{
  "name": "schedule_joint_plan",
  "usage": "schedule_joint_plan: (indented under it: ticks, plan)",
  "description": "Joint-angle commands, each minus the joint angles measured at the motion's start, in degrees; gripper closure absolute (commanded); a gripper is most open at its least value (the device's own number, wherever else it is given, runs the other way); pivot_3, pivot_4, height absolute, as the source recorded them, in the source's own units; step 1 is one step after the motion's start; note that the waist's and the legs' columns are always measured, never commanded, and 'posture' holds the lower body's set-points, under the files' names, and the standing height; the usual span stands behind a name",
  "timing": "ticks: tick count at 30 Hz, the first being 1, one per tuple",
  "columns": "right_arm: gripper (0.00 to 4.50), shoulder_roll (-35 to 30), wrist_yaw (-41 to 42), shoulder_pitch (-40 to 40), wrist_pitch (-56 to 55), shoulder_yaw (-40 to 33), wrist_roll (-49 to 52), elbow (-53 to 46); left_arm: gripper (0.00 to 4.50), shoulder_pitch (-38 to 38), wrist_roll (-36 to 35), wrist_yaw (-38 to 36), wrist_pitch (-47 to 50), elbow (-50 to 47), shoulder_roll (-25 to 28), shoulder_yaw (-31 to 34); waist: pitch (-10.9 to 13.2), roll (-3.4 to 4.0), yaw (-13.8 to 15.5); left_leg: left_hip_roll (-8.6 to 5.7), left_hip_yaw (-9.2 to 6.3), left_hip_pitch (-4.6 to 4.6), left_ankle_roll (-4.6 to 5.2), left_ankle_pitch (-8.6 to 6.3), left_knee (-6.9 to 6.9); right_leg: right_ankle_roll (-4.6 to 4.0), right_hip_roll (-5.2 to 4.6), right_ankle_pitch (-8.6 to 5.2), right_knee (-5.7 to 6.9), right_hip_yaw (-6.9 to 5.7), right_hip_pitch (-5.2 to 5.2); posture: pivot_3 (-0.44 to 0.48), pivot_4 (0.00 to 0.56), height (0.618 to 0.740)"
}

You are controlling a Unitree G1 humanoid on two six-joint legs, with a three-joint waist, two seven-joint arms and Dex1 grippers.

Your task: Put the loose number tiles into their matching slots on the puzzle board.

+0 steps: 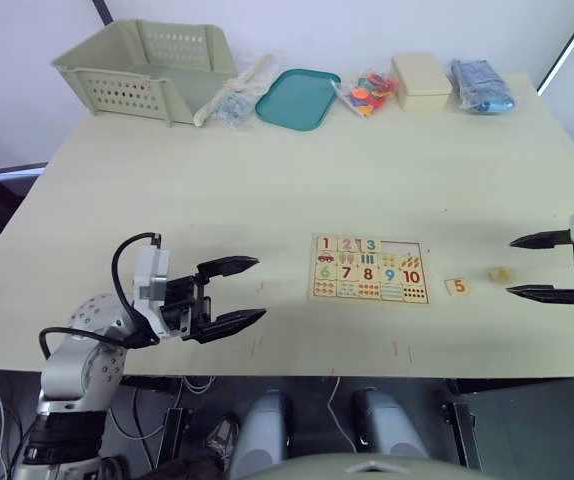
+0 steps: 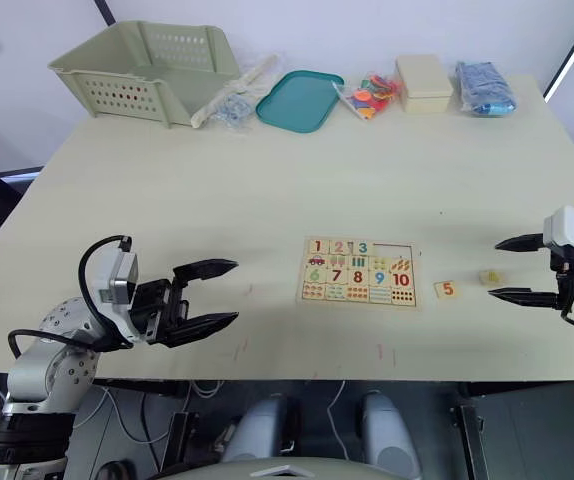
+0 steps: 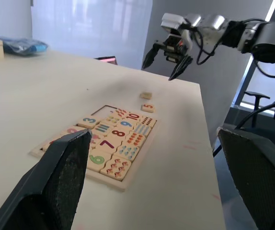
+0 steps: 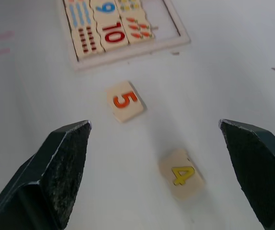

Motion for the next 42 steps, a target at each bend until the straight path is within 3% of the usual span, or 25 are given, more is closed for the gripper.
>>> schedule_joint_plan:
  ticks: [1, 10, 23, 25, 28, 42]
  plan:
    - [0.02, 1.05, 1.92, -4.15, -6.18, 1.74, -3.37, 8.18, 0.0, -0.52, -1.5, -1.81, -0.71, 0.7, 0.26, 0.96, 0.02, 0.03, 0.02, 0.0, 0.01, 0.0, 0.0, 0.0, 0.0, 0.0, 0.0, 0.0, 0.01, 0.01, 0.0, 0.0, 0.15, 0.74]
    - [0.02, 3.36, -1.27, -11.81, -15.19, 4.67, -10.85, 26.25, 0.0, -1.19, -2.86, -4.18, -0.41, 1.38, 0.67, 1.81, 0.1, 0.15, -0.02, 0.02, 0.44, 0.07, 0.0, 0.0, 0.0, -0.01, -0.09, 0.0, 0.12, 0.07, 0.0, 0.0, 0.15, 0.74]
    - [0.02, 6.43, -4.28, -16.43, -19.8, 4.56, -14.59, 34.96, 0.0, -1.65, -4.14, -1.84, 1.66, -1.97, 0.3, 1.0, 0.11, 0.14, -0.28, 0.02, 0.79, 0.47, 0.0, 0.0, -0.08, -0.01, -0.1, 0.01, 0.18, 0.33, 0.22, 0.0, 0.15, 0.74]
    - [0.53, 6.81, -3.85, -16.84, -19.64, 4.55, -14.79, 35.43, 0.0, -1.72, -4.17, -1.51, 1.9, -2.21, 0.37, 1.0, 0.11, 0.14, -0.31, 0.02, 0.86, 0.64, 0.0, 0.0, -0.13, -0.01, -0.1, 0.01, 0.17, 0.39, 0.33, 0.0, 0.15, 0.74]
    - [1.69, 7.13, -3.83, -16.94, -20.25, 4.58, -15.16, 35.56, 0.0, -1.64, -4.24, -1.41, 2.12, -2.31, 0.48, 1.19, 0.11, 0.13, -0.38, 0.02, 0.91, 0.68, 0.0, 0.0, -0.14, 0.0, -0.09, 0.01, 0.17, 0.43, 0.33, 0.0, 0.15, 0.74]
    - [1.69, 8.83, -3.31, -18.32, -20.14, 4.4, -15.45, 36.5, 0.0, -0.8, -4.18, -1.83, 1.9, -2.31, 0.73, 1.55, 0.1, 0.11, -0.48, 0.04, 1.02, 0.75, 0.0, 0.0, -0.14, -0.01, -0.07, 0.01, 0.19, 0.49, 0.33, 0.0, 0.15, 0.74]
